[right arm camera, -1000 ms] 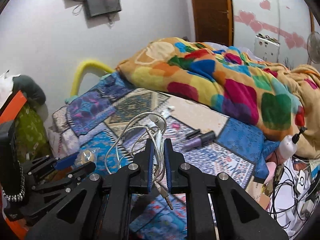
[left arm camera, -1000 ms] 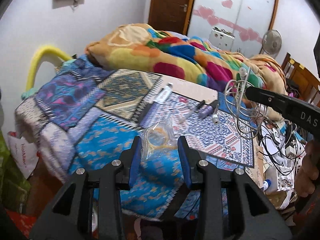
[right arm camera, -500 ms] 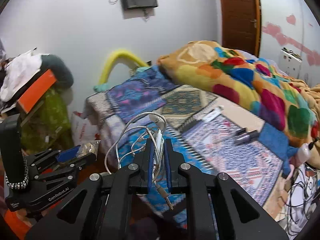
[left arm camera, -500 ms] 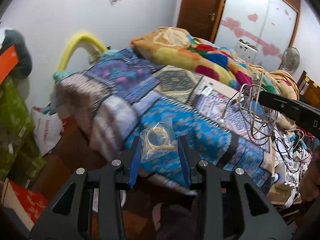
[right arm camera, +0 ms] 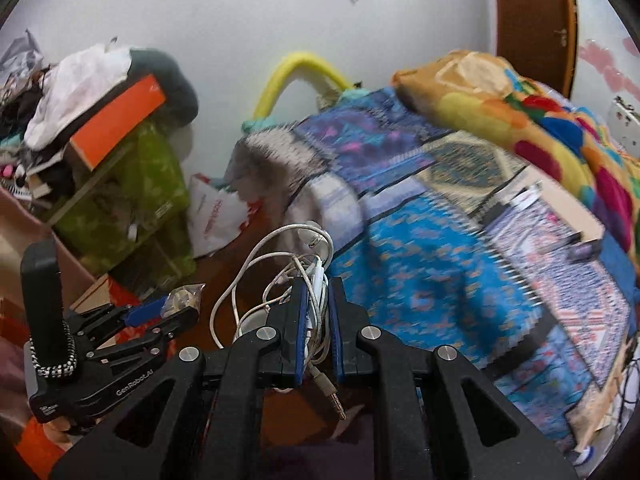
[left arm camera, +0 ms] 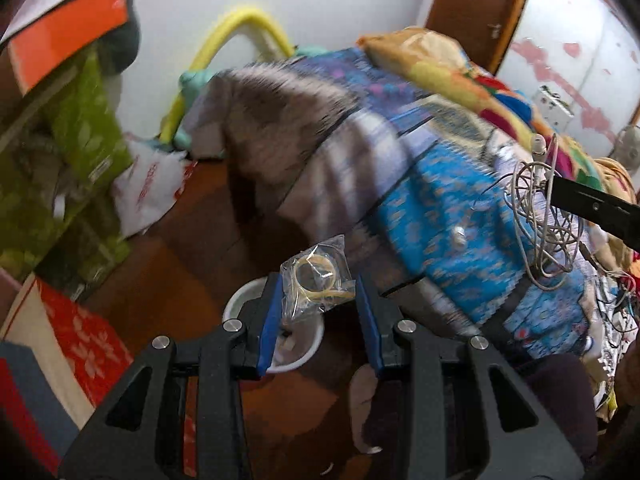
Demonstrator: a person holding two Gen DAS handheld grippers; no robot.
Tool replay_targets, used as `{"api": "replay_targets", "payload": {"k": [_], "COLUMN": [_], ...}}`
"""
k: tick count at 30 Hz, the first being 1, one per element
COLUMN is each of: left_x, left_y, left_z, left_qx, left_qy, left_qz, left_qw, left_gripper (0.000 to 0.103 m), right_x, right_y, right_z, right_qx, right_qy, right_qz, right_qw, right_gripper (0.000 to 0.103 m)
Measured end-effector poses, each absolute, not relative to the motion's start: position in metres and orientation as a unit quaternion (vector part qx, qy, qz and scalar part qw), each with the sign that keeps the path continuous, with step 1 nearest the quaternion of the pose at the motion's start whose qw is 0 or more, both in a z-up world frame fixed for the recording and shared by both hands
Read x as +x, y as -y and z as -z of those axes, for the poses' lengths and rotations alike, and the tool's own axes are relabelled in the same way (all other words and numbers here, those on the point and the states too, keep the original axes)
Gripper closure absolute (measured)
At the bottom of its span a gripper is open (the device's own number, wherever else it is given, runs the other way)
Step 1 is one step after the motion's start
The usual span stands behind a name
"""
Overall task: Collect trash
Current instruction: 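Carry the bag in the left tool while the right tool carries the earphones to the bucket, then open the right tool over the bucket while the left tool releases the bag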
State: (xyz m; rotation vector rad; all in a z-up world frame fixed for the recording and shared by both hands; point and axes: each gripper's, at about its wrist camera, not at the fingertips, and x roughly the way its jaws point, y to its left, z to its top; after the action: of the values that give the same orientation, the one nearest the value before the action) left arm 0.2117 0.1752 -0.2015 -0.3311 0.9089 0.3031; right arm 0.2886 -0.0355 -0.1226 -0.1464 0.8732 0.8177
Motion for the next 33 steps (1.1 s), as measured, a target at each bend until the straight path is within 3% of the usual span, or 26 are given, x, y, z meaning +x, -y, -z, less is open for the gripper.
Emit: {"api": "replay_targets", "payload": {"k": [18, 22, 25, 33], "left_x": [0.201, 0.209, 0.217, 0.239], "left_y": [-0.248, -0.258, -0.262, -0.264], "left_z": [0.336, 0.349, 0.352, 0.350], "left_qx": [-0.222, -0.235, -0.244, -0.244], "left_qy": [-0.537, -0.546, -0.547, -0.546], "left_qz": [-0.198, -0.198, -0.196, -0.185], "left_qw": [0.789, 0.779, 0.776, 0.780], "left_gripper": [0.067, 0.067, 0.067, 0.066], "right_x": [0.290, 0.295, 0.298, 0.302], "right_y": [-0.088, -0.107, -0.116, -0.110], "right_z": [0.247, 0.257, 0.260, 0.253], "right_qx": [-0.118, -0.132, -0.135, -0.147], "right_qy": [-0.549, -0.556, -0.563, -0.542], "right_qz": [-0.411, -0.409, -0.417, -0.409], "right_qw": [0.719, 0.711, 0.701, 0.719], "right_gripper": [0.093, 0.088, 0.068, 0.066]}}
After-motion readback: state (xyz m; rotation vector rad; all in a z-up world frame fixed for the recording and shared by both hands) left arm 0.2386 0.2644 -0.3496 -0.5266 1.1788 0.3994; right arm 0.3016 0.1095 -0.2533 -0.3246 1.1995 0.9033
